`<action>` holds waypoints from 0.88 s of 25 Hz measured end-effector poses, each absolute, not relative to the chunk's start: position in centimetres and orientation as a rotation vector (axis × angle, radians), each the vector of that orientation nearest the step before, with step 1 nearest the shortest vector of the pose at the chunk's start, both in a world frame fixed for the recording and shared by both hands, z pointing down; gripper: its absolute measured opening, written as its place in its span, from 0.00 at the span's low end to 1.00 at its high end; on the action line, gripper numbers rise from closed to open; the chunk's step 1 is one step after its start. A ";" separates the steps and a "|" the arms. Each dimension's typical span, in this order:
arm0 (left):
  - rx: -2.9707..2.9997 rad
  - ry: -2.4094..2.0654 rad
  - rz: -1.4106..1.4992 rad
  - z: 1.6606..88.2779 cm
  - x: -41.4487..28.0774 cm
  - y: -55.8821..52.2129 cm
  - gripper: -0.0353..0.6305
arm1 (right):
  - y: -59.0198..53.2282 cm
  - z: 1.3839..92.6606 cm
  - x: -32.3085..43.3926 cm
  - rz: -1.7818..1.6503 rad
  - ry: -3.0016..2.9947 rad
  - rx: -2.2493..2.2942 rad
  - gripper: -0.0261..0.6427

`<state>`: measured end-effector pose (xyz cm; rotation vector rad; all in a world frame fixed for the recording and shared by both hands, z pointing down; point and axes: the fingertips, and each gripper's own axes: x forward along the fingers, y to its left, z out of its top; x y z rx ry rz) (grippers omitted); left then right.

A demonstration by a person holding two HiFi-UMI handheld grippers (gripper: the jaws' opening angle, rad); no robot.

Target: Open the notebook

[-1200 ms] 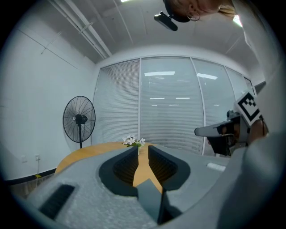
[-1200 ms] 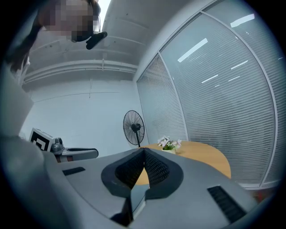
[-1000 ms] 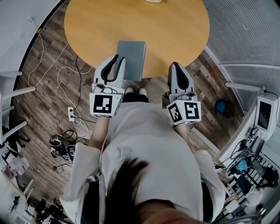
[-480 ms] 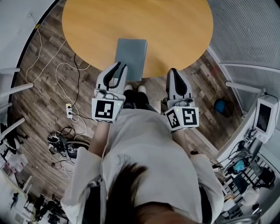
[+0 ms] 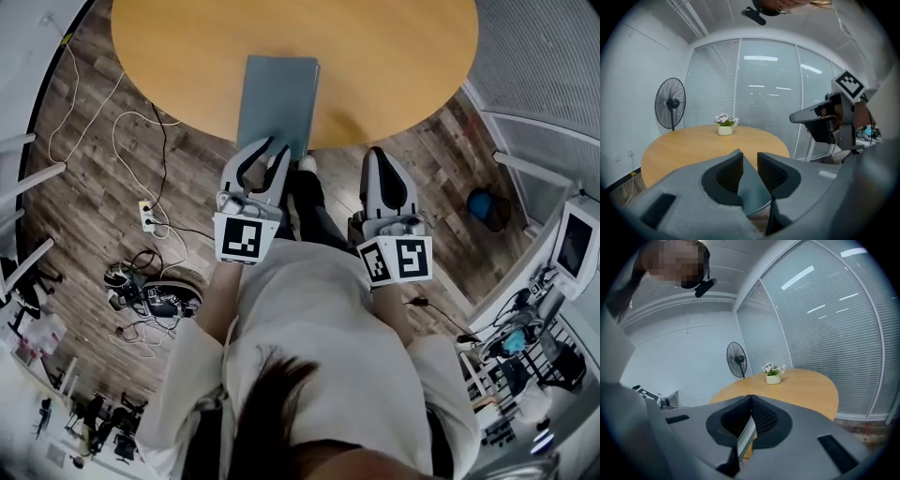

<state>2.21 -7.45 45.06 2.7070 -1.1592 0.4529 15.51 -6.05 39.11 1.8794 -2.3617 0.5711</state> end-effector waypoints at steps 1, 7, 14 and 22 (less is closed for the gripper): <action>2.697 -1.149 0.474 45.7 2.4 -7.2 0.21 | -6.0 39.5 15.4 0.583 -2.357 1.875 0.04; 2.719 -1.045 0.574 49.6 3.4 -5.6 0.21 | -5.5 42.2 14.5 0.663 -2.329 1.852 0.04; 2.775 -0.922 0.762 53.5 4.8 -3.4 0.27 | -4.5 44.9 13.4 0.758 -2.286 1.840 0.04; 2.888 -0.857 0.978 55.6 6.0 -3.5 0.29 | -3.4 47.2 13.0 0.838 -2.237 1.834 0.04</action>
